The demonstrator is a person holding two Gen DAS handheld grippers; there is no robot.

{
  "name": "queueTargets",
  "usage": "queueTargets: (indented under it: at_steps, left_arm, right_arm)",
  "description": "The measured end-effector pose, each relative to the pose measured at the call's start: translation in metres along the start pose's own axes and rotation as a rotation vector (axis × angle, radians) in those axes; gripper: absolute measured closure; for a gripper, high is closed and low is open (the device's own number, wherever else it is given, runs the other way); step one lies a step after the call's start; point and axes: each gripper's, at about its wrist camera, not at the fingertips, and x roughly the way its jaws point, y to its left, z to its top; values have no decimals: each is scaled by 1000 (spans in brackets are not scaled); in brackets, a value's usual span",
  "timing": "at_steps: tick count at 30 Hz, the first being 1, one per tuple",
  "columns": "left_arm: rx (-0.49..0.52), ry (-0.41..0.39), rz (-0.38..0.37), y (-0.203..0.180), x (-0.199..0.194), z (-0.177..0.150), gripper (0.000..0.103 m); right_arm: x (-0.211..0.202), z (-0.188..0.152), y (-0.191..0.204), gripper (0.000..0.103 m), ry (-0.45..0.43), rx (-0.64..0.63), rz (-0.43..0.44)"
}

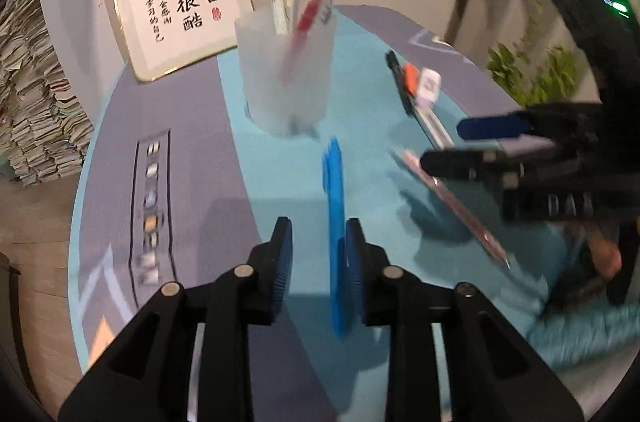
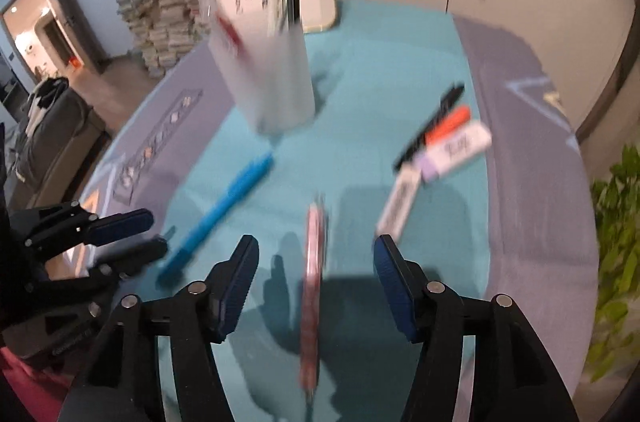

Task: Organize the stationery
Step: 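Lift the blue pen with the left gripper while the right lifts the pink checkered pen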

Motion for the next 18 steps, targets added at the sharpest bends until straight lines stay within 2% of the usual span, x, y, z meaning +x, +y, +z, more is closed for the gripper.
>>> queueTargets:
  at_steps: [2,4,6,9,13,15,18]
  left_arm:
    - [-2,11,-11,0,10,10,79]
    - [-14,31,-25,2,23,20,79]
    - [-23,47,-38,2,32,27,79]
    - [-13,68,-51,-2,43,32,79]
    - [9,104,-29,-10,58,35,79]
    - [26,94,-16,-12,58,36,89]
    - [5,97,-34,-7,55,36,92]
  right_arm:
    - [8,7,5,44,18,-15,-3]
    - [18,11,5,66,48,-1,-16]
    - [22,11,3,73,70,12,8]
    - [20,9,1,73,73,15,9]
    - [22,5,-2,73,84,26,20]
    - [28,6,0,73,96,18,16]
    - [36,5,1,73,123,7,15]
